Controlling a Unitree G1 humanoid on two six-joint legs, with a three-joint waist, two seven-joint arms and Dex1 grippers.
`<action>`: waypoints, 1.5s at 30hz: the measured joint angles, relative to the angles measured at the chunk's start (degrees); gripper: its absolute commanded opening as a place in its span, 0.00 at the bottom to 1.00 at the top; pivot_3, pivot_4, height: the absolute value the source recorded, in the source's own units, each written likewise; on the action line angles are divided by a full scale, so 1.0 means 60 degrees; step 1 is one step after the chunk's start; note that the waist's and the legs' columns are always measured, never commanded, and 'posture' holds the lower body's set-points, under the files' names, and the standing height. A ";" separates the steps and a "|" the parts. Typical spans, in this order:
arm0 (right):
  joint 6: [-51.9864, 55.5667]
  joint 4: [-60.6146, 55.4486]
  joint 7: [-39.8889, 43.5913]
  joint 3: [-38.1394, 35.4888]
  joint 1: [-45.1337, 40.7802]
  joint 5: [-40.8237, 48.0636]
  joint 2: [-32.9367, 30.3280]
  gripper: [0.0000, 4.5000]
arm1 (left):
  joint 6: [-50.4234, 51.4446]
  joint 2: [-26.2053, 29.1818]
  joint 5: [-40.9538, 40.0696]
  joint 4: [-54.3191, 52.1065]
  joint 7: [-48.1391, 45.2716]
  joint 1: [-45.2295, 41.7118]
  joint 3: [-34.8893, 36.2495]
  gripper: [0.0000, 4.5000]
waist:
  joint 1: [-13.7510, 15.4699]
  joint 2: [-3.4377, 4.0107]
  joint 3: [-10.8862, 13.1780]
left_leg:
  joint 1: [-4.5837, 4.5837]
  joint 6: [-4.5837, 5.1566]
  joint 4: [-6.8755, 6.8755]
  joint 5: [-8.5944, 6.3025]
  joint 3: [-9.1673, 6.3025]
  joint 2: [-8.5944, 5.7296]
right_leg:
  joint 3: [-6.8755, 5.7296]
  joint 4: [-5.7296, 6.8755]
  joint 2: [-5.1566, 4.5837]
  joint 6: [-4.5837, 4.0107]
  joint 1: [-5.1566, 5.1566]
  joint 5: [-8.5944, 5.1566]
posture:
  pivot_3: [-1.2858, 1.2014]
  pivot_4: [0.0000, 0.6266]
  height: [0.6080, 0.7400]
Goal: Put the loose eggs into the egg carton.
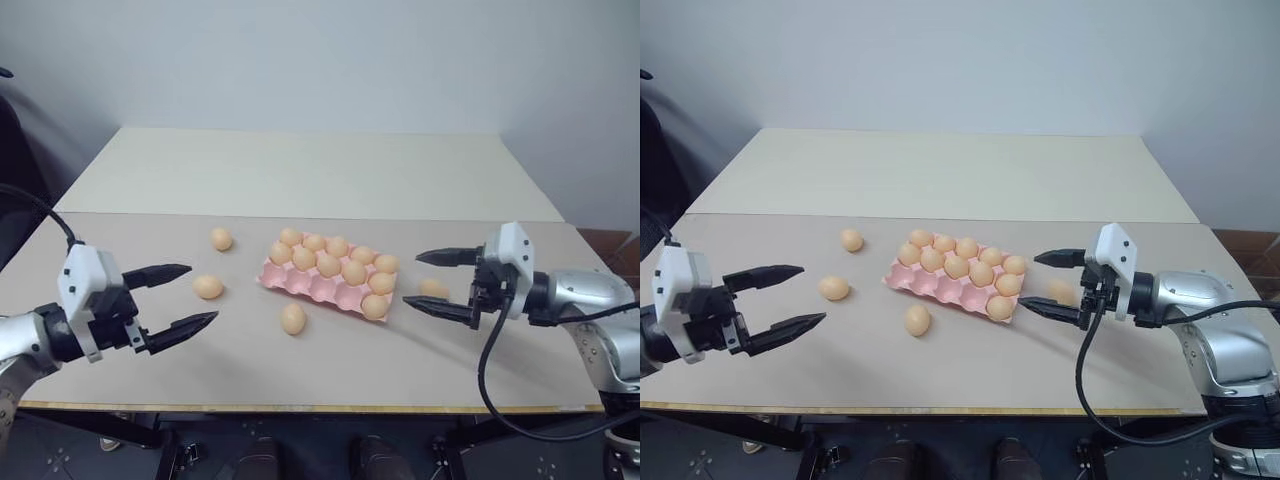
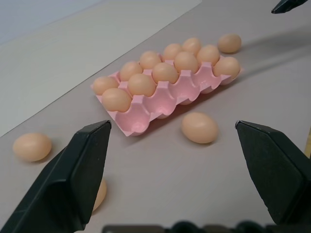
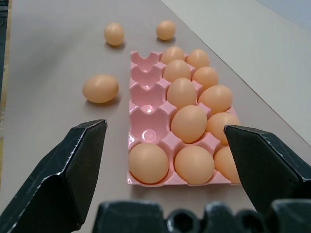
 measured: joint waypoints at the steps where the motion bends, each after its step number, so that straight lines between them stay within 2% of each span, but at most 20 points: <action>1: 0.0000 -0.0024 -0.0006 0.0000 0.0032 0.0000 0.0000 1.00 | 0.0002 0.0000 0.0008 0.0049 0.0011 -0.0005 -0.0024 0.99 | 0.0000 0.0000 0.0000 | 0.0000 0.0000 0.0000 0.0000 0.0000 0.0000 | 0.0000 0.0000 0.0000 0.0000 0.0000 0.0000 | 0.52 0.24 1.00; 15: -0.0001 -0.0102 -0.0181 -0.0032 0.0158 -0.0010 -0.0025 1.00 | 0.0119 0.0067 0.0131 0.0308 -0.0179 -0.0352 -0.0328 0.99 | 0.0000 0.0000 0.0000 | 0.0000 0.0000 0.0000 0.0000 0.0000 0.0000 | 0.0001 0.0001 0.0000 0.0000 0.0000 0.0000 | 0.52 0.24 1.00; 22: 0.0153 -0.0069 -0.0173 -0.0043 -0.0120 -0.0086 -0.0650 1.00 | 0.0070 0.0062 0.0269 0.0320 -0.0321 -0.0358 -0.0462 0.99 | 0.0000 0.0000 0.0000 | -0.0001 0.0000 0.0000 0.0000 0.0000 0.0001 | 0.0000 -0.0001 0.0000 -0.0001 -0.0002 0.0000 | 0.52 0.24 1.00; 28: 0.0336 -0.0443 -0.0208 -0.0037 0.0337 -0.0098 -0.0878 1.00 | 0.0058 0.0021 0.0279 0.0412 -0.0396 -0.0402 -0.0637 0.99 | 0.0007 0.0000 0.0000 | -0.0001 0.0000 0.0000 0.0000 0.0000 0.0000 | 0.0000 -0.0003 -0.0001 0.0000 0.0001 0.0000 | 0.52 0.24 1.00; 32: 0.0309 -0.0417 -0.0466 0.0247 0.0469 -0.0782 -0.0978 1.00 | 0.0057 0.0010 0.0279 0.0468 -0.0422 -0.0594 -0.0836 0.99 | 0.0004 0.0000 0.0000 | 0.0000 0.0000 0.0001 0.0000 0.0001 -0.0001 | 0.0001 -0.0001 -0.0002 0.0002 0.0001 0.0001 | 0.52 0.24 1.00; 37: -0.0001 0.0522 -0.0700 0.1102 0.0173 -0.2027 -0.0979 1.00 | 0.0046 0.0008 0.0284 0.0592 -0.0495 -0.0783 -0.1101 0.99 | -0.0024 0.0000 0.0000 | 0.0000 0.0000 0.0000 0.0000 0.0002 0.0000 | 0.0003 -0.0001 0.0001 0.0001 -0.0003 0.0001 | 0.52 0.24 1.00; 44: -0.0056 0.2180 -0.1396 0.2349 -0.0937 -0.3502 -0.0212 1.00 | -0.0035 -0.0030 0.0319 0.0690 -0.0552 -0.1022 -0.1358 0.99 | -0.0031 -0.0001 0.0000 | -0.0003 0.0001 0.0000 0.0001 0.0003 -0.0001 | 0.0010 0.0002 0.0009 0.0002 -0.0005 0.0002 | 0.52 0.24 1.00; 45: -0.0055 0.2431 -0.1492 0.2476 -0.1044 -0.3678 -0.0094 0.96 | -0.0036 -0.0030 0.0323 0.0701 -0.0564 -0.1025 -0.1374 1.00 | -0.0026 -0.0001 0.0000 | -0.0003 0.0001 0.0000 0.0001 0.0003 0.0000 | 0.0010 0.0002 0.0009 0.0002 -0.0004 0.0002 | 0.52 0.24 1.00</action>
